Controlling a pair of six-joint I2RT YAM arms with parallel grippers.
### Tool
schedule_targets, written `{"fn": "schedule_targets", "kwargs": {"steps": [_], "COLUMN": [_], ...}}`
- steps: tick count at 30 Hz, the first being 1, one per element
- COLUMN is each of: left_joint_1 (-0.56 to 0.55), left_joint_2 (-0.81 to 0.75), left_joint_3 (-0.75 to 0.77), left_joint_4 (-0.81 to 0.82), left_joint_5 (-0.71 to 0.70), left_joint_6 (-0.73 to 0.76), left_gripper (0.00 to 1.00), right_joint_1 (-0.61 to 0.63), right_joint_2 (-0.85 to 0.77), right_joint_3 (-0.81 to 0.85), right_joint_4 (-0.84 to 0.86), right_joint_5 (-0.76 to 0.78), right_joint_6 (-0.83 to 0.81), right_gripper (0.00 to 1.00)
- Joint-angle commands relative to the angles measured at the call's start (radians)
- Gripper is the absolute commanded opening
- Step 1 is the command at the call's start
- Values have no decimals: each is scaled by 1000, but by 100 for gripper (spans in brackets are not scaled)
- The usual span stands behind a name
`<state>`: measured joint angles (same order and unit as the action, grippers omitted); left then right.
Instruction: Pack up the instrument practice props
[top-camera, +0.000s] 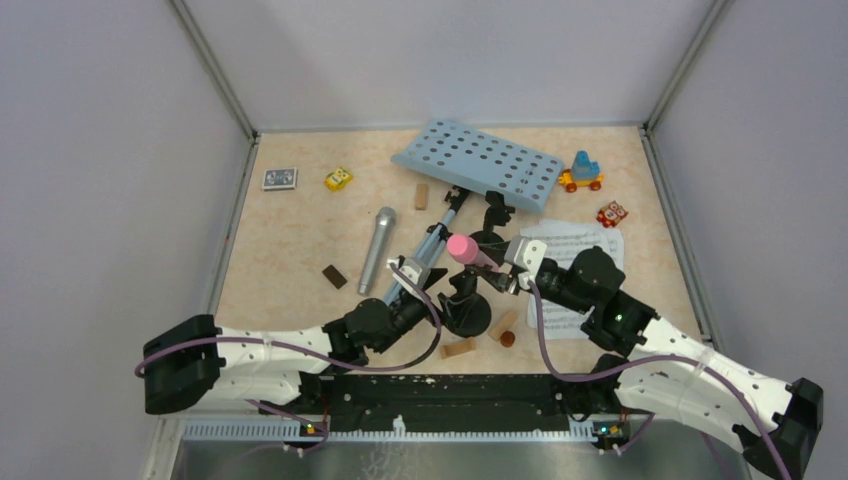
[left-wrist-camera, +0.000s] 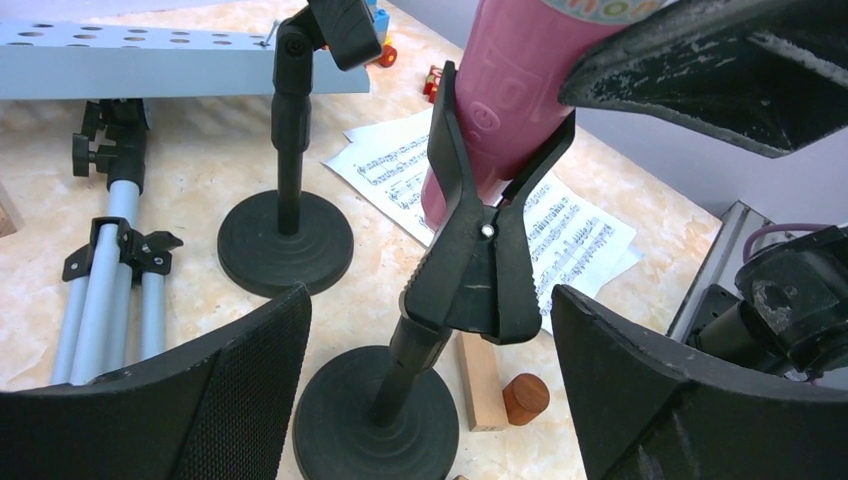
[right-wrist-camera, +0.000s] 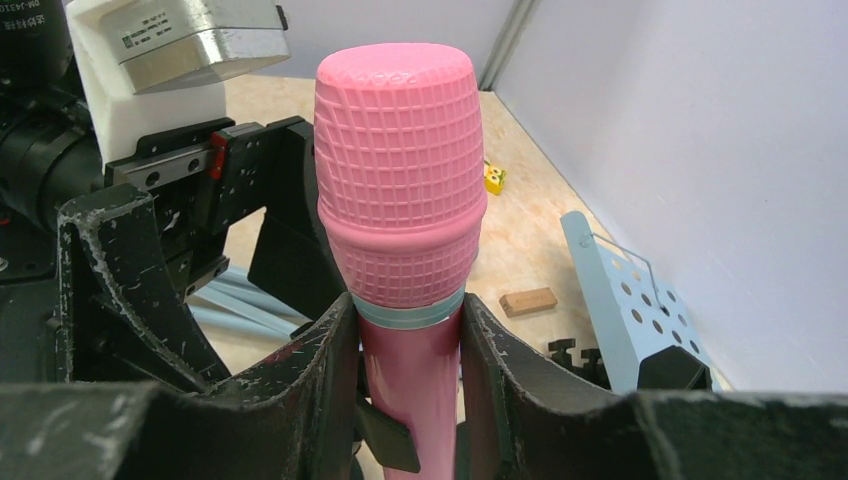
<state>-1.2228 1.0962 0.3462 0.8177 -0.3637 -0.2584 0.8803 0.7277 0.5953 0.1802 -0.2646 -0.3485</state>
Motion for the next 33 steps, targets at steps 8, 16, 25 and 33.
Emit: {"fn": "schedule_targets", "kwargs": {"steps": [8, 16, 25, 33], "left_joint_1": [-5, -4, -4, -4], "left_joint_2": [-5, -13, -18, -9], "left_joint_3": [61, 69, 65, 66], "left_joint_4": [61, 75, 114, 115], "left_joint_5": [68, 123, 171, 204], "left_joint_6": [131, 236, 266, 279], "left_gripper": [98, 99, 98, 82], "right_joint_1": [18, 22, 24, 25], "right_joint_2": [2, 2, 3, 0], "right_joint_3": [5, 4, -1, 2], "right_joint_4": [27, 21, 14, 11], "right_joint_5": [20, -2, -2, -6], "right_joint_6": [58, 59, 62, 65], "right_gripper": [0, 0, 0, 0]}}
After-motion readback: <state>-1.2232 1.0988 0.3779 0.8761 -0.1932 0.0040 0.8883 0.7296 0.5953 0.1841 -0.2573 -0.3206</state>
